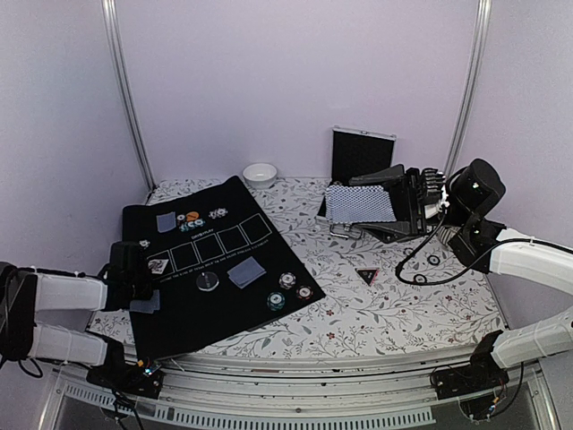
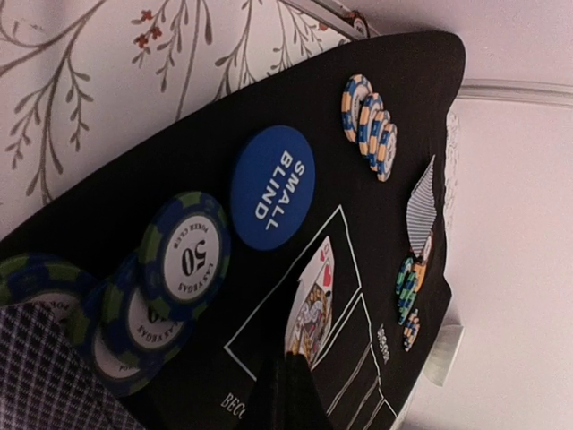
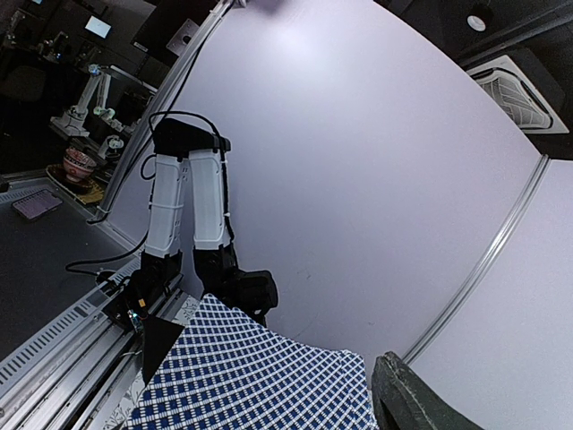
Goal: Distribute texas hold em gaming equipment
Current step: Flop the poker card into the community card area, then adjust the poker card in the community card area.
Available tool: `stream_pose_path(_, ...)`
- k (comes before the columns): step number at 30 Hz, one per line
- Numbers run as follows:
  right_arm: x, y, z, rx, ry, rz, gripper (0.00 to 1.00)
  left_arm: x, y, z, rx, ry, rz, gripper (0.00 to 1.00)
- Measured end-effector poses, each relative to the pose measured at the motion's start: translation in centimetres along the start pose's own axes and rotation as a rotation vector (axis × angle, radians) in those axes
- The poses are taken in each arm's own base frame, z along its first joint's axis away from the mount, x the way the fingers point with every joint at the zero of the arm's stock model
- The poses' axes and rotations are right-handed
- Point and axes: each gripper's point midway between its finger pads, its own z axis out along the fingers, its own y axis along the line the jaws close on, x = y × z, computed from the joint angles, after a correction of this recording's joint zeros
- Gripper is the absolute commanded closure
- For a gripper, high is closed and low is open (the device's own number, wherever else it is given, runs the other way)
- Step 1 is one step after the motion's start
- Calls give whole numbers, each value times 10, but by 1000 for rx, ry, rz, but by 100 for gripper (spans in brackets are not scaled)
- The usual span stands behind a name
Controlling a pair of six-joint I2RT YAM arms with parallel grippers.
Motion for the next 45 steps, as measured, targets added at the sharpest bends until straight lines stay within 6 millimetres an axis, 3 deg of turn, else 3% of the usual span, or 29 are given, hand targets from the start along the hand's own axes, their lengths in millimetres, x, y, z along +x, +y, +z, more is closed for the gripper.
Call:
stream_pose_path(15, 0, 0, 0, 1, 0, -1, 37, 15, -3, 4, -40, -31, -19, 100)
stream_pose_path(19, -3, -1, -1, 7, -2, -8, 38, 17, 1, 4, -53, -27, -15, 76)
stream_pose_path(24, -5, -2, -1, 14, -4, -16, 38, 21, -3, -1, -61, -14, 7, 65)
stream_pose_path(29, -6, -2, -1, 14, -4, -16, 38, 28, -31, -11, -41, 12, 39, 48)
stream_pose_path(34, -6, -2, -1, 14, -4, -16, 38, 35, -60, -23, 1, 37, 163, 45)
stream_pose_path(37, -6, -2, -1, 15, -5, -17, 38, 42, -95, -28, 108, 50, 371, 52)
stream_pose_path(41, -7, -2, -2, 15, -6, -19, 38, 63, -163, -33, 251, 53, 755, 51)
stream_pose_path(44, -8, -2, -2, 16, -7, -21, 38, 82, -215, -31, 307, 48, 1024, 29)
stream_pose_path(45, -8, -2, -2, 17, -7, -22, 38, 85, -220, -29, 309, 47, 1071, 25)
